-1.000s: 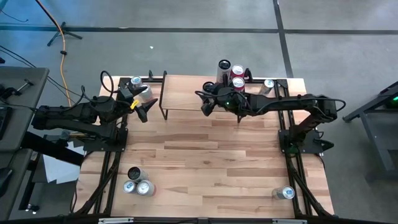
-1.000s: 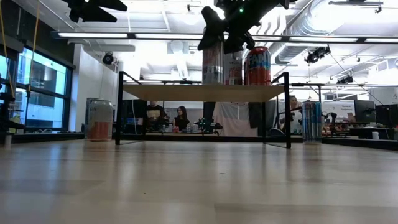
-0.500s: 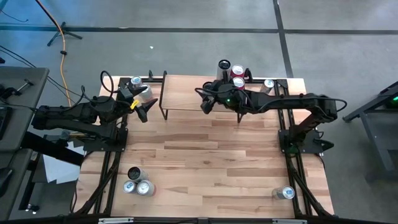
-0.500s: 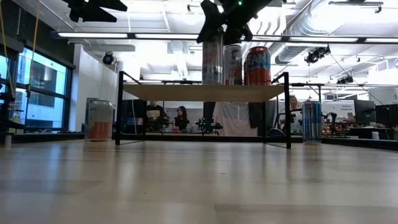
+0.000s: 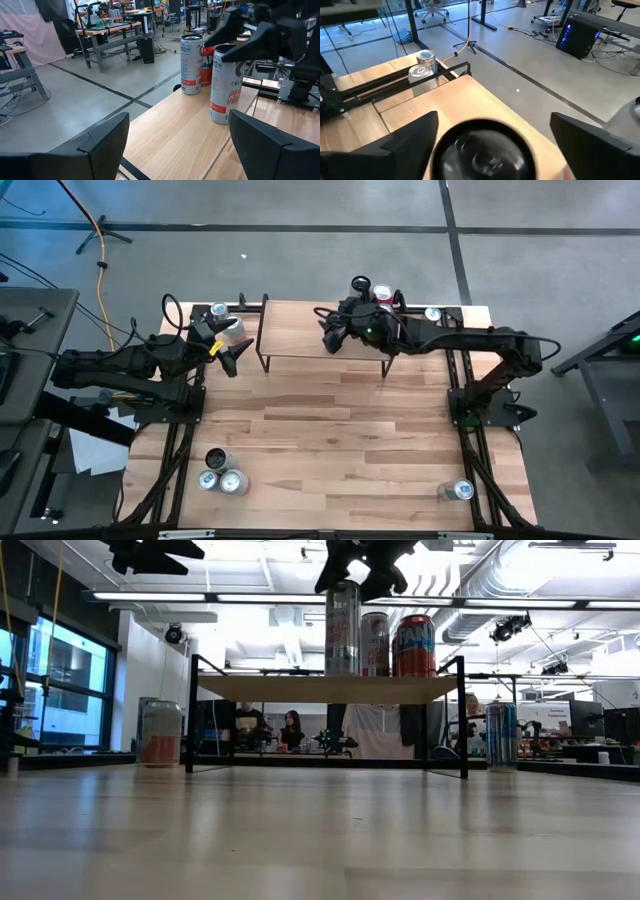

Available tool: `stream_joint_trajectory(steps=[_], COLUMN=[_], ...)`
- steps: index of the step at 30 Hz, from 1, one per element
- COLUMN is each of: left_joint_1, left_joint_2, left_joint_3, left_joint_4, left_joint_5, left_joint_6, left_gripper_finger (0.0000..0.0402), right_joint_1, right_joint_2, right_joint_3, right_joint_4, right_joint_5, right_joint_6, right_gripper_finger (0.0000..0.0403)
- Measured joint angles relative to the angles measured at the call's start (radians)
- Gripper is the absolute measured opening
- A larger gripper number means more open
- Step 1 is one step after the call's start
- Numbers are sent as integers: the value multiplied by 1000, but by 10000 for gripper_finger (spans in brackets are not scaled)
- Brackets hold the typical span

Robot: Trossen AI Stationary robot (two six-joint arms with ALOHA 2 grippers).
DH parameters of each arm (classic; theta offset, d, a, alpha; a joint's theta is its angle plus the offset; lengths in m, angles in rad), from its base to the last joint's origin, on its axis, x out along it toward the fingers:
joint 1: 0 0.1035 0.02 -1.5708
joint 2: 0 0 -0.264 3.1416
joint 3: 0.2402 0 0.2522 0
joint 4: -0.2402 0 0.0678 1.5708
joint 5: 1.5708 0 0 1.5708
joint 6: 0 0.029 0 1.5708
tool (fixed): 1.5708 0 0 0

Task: Place canned beverage on shelf
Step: Put the top white-pink soda can on the shelf aligned with the white-pink soda can

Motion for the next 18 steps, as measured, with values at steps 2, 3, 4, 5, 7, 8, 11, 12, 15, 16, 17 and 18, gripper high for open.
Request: stream_joint_trajectory(steps=[2,3,4,5,7,8,11,12,15,16,17,18], left_joint_1=[0,0,0,0,0,0,0,0,0,0,0,0], left_joint_2=[0,0,0,0,0,0,0,0,0,0,0,0], left_joint_3=[0,0,0,0,0,0,0,0,0,0,0,0], left_joint_4=[0,0,0,0,0,0,4,8,17,27,43,61], left_joint_5=[0,0,0,0,0,0,0,1,22,36,55,77], left_joint_6=[2,2,2,2,0,0,-4,-12,-46,-59,-67,-68], left_gripper_finger=[303,303,303,303,303,303,303,303,303,303,303,302], right_joint_1=[-2,-4,-7,-7,-7,-7,-7,-7,0,2,6,10], right_joint_2=[0,0,0,0,0,0,0,0,0,0,0,0], right_joint_3=[28,40,54,72,113,134,202,225,284,301,317,333], right_joint_4=[-21,-26,-33,-45,-63,-72,-112,-129,-216,-250,-280,-308], right_joint_5=[1,0,-1,-2,-2,-2,-2,-2,-2,-3,-14,-45], right_joint_6=[-6,-16,-30,-45,-75,-89,-115,-116,-65,-46,-36,-30], right_gripper_finger=[394,396,393,391,388,388,388,388,387,387,387,387])
